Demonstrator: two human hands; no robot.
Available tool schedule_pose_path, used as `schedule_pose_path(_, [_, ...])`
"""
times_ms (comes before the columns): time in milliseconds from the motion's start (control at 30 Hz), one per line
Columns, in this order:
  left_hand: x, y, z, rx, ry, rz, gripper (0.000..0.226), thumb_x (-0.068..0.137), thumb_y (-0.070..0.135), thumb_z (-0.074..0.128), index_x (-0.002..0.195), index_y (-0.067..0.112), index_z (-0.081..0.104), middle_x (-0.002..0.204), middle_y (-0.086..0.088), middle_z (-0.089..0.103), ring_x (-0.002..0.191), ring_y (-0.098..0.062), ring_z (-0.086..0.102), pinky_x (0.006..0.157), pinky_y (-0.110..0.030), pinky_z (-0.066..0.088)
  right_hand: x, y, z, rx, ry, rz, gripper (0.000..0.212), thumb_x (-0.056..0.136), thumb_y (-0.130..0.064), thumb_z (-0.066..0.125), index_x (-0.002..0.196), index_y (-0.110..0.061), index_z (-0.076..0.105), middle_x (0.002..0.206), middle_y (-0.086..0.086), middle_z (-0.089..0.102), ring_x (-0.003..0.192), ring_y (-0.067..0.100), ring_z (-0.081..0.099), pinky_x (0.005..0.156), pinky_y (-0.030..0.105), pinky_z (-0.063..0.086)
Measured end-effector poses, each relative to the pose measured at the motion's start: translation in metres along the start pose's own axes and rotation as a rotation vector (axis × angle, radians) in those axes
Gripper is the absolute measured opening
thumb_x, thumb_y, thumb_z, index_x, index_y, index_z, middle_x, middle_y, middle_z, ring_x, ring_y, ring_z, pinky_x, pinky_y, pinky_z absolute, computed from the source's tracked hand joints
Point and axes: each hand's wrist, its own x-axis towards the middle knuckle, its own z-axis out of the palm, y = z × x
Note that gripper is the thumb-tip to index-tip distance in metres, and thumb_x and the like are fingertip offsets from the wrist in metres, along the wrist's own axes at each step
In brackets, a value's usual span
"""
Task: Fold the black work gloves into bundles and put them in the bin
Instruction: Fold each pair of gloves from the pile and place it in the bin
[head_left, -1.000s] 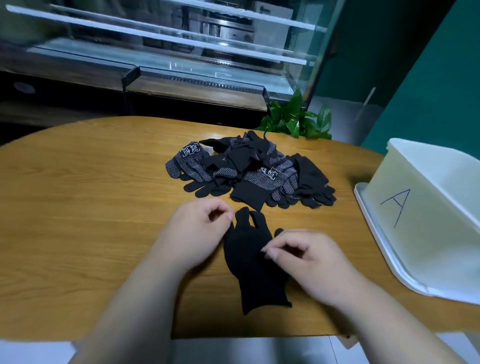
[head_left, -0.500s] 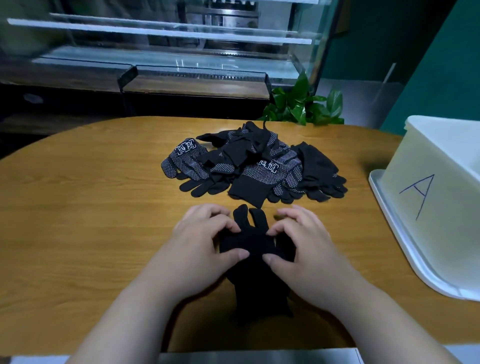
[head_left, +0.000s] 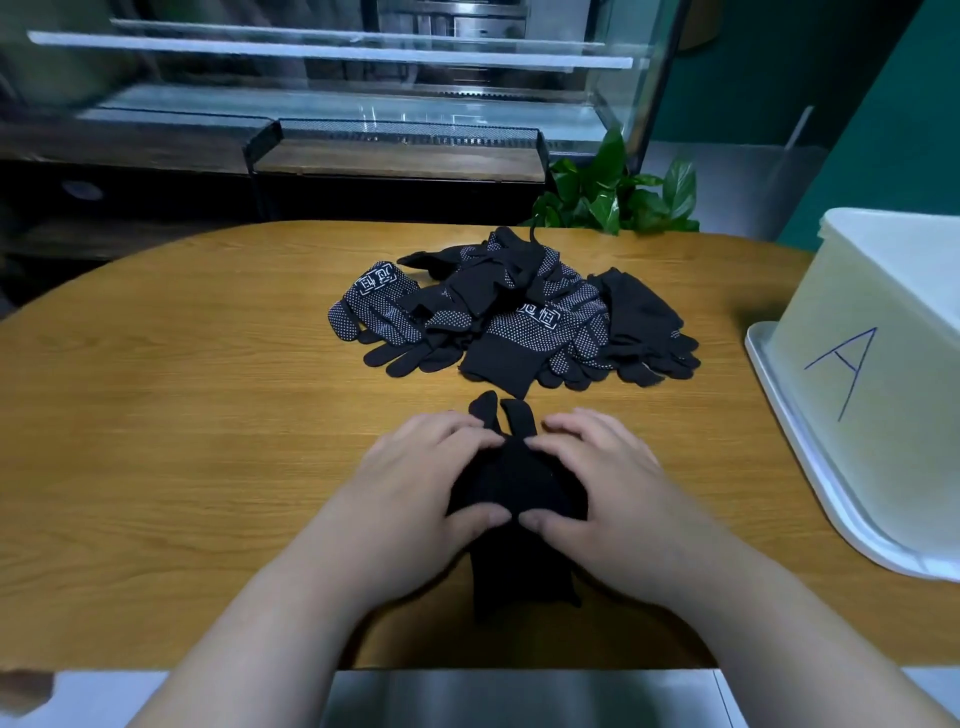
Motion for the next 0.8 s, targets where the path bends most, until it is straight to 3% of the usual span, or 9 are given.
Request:
schedule_pose_path(133, [-0.004,0.003,-0.002,0.102,-0.159,-0.078,0.082,0.078,0.070,0.063,0.148,0.045,0.030,0.158,0.022,0.016,0.144,-0.001,0.005,0.119,-0.028,0.006,-0.005,0.000,-0.002,-0.099,-0.149,0.041,0.074,0.086,-0.070,0.054,0.150,-0.046,0.026,0.163,-0.017,0.002,0.150,0.007,-0.018,0.123,0.045,-0.011])
schedule_pose_path(300, [-0.008,0.009,-0.005,0.168,-0.247,-0.144,0.111,0.070,0.078,0.063,0.156,0.040,0.004,0.161,0.022,0.003,0.148,0.001,-0.007,0.123,-0.037,-0.005,-0.011,-0.001,-0.006,-0.160,-0.205,0.048,0.084,0.078,-0.078,0.053,0.149,-0.047,0.020,0.164,-0.016,-0.006,0.149,0.011,-0.026,0.122,0.051,-0.015])
schedule_pose_path(467, [-0.008,0.010,-0.006,0.291,-0.316,-0.212,0.110,0.071,0.088,0.050,0.157,0.038,0.003,0.164,0.014,-0.012,0.149,-0.007,-0.016,0.122,-0.045,-0.006,-0.008,-0.003,-0.009,-0.161,-0.196,0.024,0.084,0.076,-0.076,0.056,0.147,-0.047,0.023,0.164,-0.016,-0.007,0.148,0.009,-0.027,0.122,0.050,-0.014])
schedule_pose_path(600, [-0.009,0.011,-0.005,0.315,-0.346,-0.196,0.106,0.076,0.085,0.046,0.157,0.036,-0.001,0.163,0.010,-0.021,0.148,-0.007,-0.023,0.122,-0.046,-0.008,0.001,-0.008,-0.010,-0.069,-0.117,-0.014,0.073,0.089,-0.066,0.054,0.151,-0.045,0.022,0.164,-0.018,-0.003,0.148,0.003,-0.024,0.123,0.043,-0.013])
schedule_pose_path(700, [-0.008,0.010,-0.003,0.272,-0.320,-0.149,0.098,0.084,0.077,0.044,0.156,0.035,-0.008,0.160,0.015,-0.027,0.145,-0.003,-0.028,0.123,-0.044,-0.009,0.013,-0.011,-0.005,-0.049,-0.116,-0.013,0.062,0.096,-0.058,0.047,0.152,-0.047,0.024,0.166,-0.014,-0.004,0.149,0.006,-0.024,0.123,0.047,-0.012])
schedule_pose_path(800, [-0.006,0.005,0.001,0.264,-0.358,-0.124,0.094,0.083,0.081,0.025,0.156,0.034,-0.011,0.160,0.019,-0.025,0.143,0.001,-0.030,0.122,-0.045,-0.011,0.019,-0.010,0.003,-0.077,-0.158,-0.003,0.062,0.091,-0.063,0.050,0.147,-0.053,0.027,0.166,-0.013,-0.007,0.150,0.011,-0.025,0.122,0.051,-0.013])
